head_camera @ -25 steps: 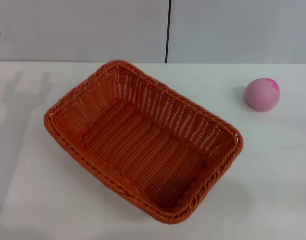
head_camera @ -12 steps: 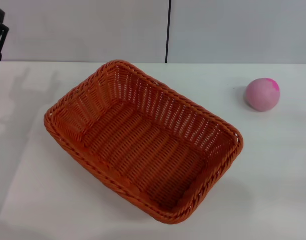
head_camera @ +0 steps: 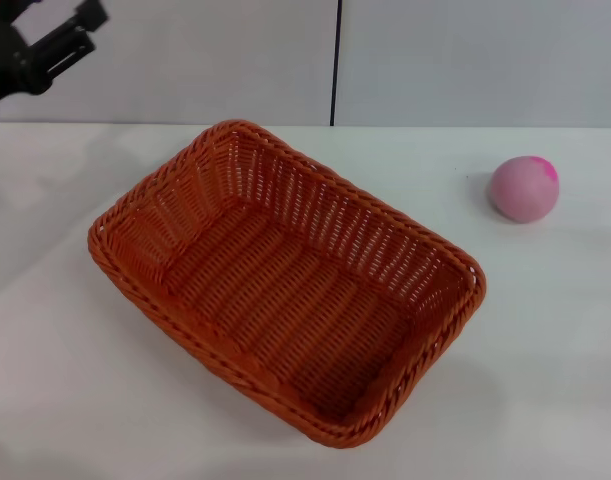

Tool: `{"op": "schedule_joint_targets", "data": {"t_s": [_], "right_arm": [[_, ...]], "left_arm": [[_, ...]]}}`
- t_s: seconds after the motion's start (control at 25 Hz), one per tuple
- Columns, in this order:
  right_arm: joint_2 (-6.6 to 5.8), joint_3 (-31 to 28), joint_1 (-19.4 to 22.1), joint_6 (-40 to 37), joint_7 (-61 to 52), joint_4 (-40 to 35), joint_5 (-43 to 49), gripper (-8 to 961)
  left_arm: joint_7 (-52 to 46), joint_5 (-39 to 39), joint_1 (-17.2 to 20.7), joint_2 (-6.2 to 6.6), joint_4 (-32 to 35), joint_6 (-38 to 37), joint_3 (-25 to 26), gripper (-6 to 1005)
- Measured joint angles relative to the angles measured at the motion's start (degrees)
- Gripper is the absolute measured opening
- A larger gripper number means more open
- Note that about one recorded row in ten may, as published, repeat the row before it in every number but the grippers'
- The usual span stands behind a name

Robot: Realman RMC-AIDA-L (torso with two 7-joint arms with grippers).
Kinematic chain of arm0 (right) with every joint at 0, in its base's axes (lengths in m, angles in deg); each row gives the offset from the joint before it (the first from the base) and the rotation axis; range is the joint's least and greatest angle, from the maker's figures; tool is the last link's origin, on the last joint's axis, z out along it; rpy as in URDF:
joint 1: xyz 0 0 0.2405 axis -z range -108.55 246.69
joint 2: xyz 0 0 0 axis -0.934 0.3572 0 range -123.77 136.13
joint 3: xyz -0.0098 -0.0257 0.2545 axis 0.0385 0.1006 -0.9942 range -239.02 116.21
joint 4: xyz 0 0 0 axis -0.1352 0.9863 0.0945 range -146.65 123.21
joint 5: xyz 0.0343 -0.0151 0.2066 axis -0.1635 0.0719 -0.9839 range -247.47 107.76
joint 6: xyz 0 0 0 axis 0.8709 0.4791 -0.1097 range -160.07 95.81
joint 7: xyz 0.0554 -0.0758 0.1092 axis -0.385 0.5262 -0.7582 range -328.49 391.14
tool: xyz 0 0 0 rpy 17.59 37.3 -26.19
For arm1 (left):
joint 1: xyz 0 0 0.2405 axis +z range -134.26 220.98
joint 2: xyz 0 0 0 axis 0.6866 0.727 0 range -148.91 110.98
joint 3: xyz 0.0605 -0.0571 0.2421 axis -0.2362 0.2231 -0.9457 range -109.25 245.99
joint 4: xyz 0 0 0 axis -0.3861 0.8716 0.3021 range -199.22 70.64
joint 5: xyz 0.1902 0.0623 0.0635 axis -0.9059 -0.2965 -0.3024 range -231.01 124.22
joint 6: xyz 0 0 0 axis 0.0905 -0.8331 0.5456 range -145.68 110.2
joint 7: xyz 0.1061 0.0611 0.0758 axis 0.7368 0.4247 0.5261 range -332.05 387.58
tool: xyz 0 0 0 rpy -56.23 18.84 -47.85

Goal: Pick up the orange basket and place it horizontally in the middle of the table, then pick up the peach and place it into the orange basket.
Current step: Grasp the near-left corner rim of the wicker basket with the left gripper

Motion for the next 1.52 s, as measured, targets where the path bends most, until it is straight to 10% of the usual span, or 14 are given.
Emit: {"op": "schedule_joint_targets", "data": {"t_s": [0.64,1.52], "right_arm": [[0.27,-0.4,2.2,0.3,-1.8,0.3,-0.3,552],[0.23,-0.9,1.7,3.5,-2.3,0.8,-0.6,551]], "left_arm": [[-41.6,-40.8,-3.9,2.0,37.3,-9.4,-2.7,796],[-46.4,-55.4,-6.6,-0.34,34.4,-8.6,-6.8,797]]}}
